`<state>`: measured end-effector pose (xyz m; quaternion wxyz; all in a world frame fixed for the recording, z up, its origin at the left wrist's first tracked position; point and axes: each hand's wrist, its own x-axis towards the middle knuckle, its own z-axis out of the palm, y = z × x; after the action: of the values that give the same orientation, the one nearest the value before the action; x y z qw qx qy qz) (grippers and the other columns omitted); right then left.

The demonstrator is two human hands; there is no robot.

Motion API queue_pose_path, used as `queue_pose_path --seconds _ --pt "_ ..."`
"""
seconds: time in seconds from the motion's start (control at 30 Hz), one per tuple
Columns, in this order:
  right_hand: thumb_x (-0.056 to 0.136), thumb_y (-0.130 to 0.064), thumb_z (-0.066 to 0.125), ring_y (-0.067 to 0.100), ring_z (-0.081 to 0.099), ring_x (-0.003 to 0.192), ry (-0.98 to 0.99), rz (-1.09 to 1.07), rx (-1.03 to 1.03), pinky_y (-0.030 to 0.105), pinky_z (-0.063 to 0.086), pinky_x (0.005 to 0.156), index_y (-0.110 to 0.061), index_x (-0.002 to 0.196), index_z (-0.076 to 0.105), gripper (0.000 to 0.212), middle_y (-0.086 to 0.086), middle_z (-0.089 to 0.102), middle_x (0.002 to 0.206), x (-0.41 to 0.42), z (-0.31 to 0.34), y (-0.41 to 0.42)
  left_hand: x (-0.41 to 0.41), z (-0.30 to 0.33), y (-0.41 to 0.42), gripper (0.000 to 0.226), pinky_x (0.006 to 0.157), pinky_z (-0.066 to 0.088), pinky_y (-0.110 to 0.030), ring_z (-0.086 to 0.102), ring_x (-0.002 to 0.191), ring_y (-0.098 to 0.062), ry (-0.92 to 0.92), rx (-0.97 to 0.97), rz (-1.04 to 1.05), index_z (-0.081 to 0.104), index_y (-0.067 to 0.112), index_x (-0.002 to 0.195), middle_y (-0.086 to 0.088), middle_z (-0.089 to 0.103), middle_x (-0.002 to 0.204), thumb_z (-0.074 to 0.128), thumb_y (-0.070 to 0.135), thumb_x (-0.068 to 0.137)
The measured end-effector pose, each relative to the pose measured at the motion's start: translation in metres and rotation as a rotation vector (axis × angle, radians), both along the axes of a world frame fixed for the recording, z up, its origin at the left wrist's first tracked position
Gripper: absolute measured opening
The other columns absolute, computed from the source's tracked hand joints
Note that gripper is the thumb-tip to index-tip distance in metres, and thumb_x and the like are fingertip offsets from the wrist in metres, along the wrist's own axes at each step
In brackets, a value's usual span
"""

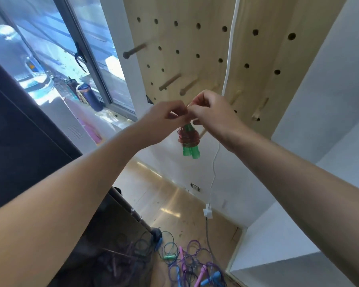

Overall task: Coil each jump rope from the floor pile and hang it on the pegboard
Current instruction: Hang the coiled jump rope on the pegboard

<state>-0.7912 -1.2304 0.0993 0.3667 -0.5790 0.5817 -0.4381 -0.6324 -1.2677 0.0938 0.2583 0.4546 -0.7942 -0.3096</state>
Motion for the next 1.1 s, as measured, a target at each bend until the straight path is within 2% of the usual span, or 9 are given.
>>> queue_pose_path --seconds 0.13,0.3,0.47,0.63,0.73,0.87,0.97,1.03,1.1 --pt "0.097 -0.012 0.056 0.024 0.068 0.096 0.018 0.014 -0.02 0.042 0.06 0.086 -0.016 0.093 0.06 0.006 0.008 0.067 0.098 -0.011 0.004 -0.016 -0.008 0.005 -0.008 0.013 0.066 0.042 -0.021 0.06 0.073 0.002 -0.009 -0.006 0.068 0.065 0.027 0.084 0.01 0.07 0.087 0.063 0.029 0.096" --pt "0.098 -0.012 0.056 0.014 0.07 0.078 0.103 0.015 -0.059 0.041 0.061 0.082 -0.015 0.1 0.064 0.008 0.002 0.068 0.089 -0.006 -0.001 -0.035 -0.002 0.001 -0.029 0.016 0.063 0.039 -0.024 0.057 0.08 -0.015 -0.056 -0.009 0.156 0.065 0.017 0.089 -0.001 0.066 0.089 0.058 0.028 0.099" --pt "0.099 -0.014 0.056 0.011 0.067 0.077 0.178 -0.025 -0.068 0.027 0.057 0.069 -0.016 0.104 0.065 0.011 0.0 0.067 0.091 0.015 -0.008 -0.062 0.018 -0.007 -0.063 0.016 0.077 0.052 -0.035 0.061 0.092 -0.026 -0.065 0.02 0.21 0.065 0.021 0.09 -0.003 0.067 0.093 0.058 0.032 0.098" --pt "0.1 -0.014 0.054 0.015 0.065 0.088 0.278 -0.061 -0.061 0.022 0.051 0.07 -0.016 0.105 0.065 0.012 -0.001 0.066 0.096 0.042 -0.018 -0.087 0.038 -0.018 -0.091 0.016 0.061 0.044 -0.027 0.055 0.074 -0.015 -0.088 0.049 0.221 0.062 0.02 0.093 0.001 0.064 0.088 0.056 0.032 0.101" --pt "0.1 -0.014 0.053 0.017 0.066 0.091 0.332 -0.078 -0.047 0.024 0.053 0.073 -0.015 0.106 0.065 0.013 0.001 0.067 0.098 0.055 -0.02 -0.104 0.048 -0.026 -0.111 0.014 0.059 0.04 -0.026 0.052 0.07 -0.013 -0.06 0.07 0.244 0.063 0.021 0.092 0.002 0.063 0.084 0.058 0.032 0.099" --pt "0.099 -0.008 0.053 0.022 0.067 0.091 0.356 -0.092 -0.012 0.04 0.06 0.083 -0.013 0.102 0.064 0.013 0.005 0.067 0.097 0.07 -0.018 -0.128 0.054 -0.03 -0.136 0.011 0.056 0.042 -0.025 0.053 0.071 -0.013 -0.012 0.083 0.312 0.066 0.021 0.091 0.001 0.061 0.083 0.063 0.029 0.097" --pt "0.099 -0.008 0.053 0.023 0.066 0.091 0.419 -0.105 0.002 0.042 0.059 0.083 -0.012 0.103 0.066 0.014 0.007 0.067 0.099 0.077 -0.016 -0.147 0.055 -0.035 -0.153 0.01 0.067 0.058 -0.034 0.066 0.081 -0.022 0.01 0.107 0.382 0.068 0.022 0.087 -0.004 0.068 0.091 0.066 0.027 0.095" --pt "0.1 -0.009 0.052 0.022 0.063 0.093 0.445 -0.121 0.003 0.039 0.058 0.084 -0.01 0.106 0.066 0.016 0.008 0.066 0.103 0.079 -0.017 -0.16 0.055 -0.038 -0.165 0.01 0.076 0.063 -0.039 0.073 0.077 -0.022 0.056 0.145 0.407 0.069 0.019 0.085 -0.007 0.072 0.089 0.067 0.022 0.095" --pt "0.101 -0.009 0.051 0.022 0.062 0.094 0.451 -0.13 0.007 0.038 0.059 0.085 -0.009 0.108 0.065 0.016 0.009 0.066 0.105 0.08 -0.02 -0.172 0.056 -0.04 -0.177 0.011 0.074 0.064 -0.038 0.076 0.07 -0.018 0.118 0.192 0.424 0.069 0.016 0.084 -0.01 0.075 0.087 0.069 0.018 0.095"
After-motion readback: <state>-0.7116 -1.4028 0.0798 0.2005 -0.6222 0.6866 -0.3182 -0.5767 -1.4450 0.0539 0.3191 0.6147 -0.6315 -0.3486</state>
